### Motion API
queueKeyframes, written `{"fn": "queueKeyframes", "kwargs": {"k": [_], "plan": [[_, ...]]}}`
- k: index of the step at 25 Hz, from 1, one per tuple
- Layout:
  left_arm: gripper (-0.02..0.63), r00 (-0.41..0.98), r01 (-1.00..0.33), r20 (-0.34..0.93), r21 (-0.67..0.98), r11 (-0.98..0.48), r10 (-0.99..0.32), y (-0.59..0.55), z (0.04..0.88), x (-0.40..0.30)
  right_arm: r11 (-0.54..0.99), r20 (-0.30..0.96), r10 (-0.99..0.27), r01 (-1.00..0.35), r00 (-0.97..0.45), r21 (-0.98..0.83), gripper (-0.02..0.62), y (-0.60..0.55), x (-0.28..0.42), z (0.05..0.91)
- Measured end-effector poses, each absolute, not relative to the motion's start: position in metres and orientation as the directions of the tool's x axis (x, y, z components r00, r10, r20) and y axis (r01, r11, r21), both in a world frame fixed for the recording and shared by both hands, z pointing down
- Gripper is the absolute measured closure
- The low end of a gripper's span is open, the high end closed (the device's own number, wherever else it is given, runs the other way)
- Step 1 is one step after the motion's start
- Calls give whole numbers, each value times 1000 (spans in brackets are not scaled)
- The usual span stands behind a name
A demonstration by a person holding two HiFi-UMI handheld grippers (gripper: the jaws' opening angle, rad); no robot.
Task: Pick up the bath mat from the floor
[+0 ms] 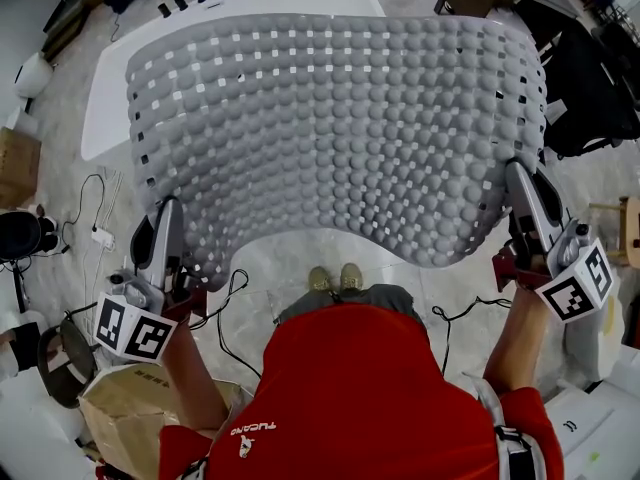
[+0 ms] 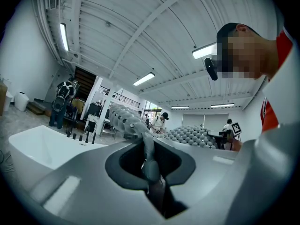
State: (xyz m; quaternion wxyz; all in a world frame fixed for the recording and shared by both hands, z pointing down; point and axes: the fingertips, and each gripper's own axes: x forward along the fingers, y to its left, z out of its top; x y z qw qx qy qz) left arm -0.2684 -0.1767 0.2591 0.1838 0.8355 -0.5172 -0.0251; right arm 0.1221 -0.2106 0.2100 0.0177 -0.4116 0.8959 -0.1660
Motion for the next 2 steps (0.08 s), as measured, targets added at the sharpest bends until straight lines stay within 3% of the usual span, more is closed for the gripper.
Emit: {"fn": "queueKeyframes", "kwargs": {"k": [2], "plan": [[565, 463, -855, 148, 335, -396, -874, -177, 258, -274, 608, 106, -743, -732, -661, -308, 554, -212, 117, 207]]}}
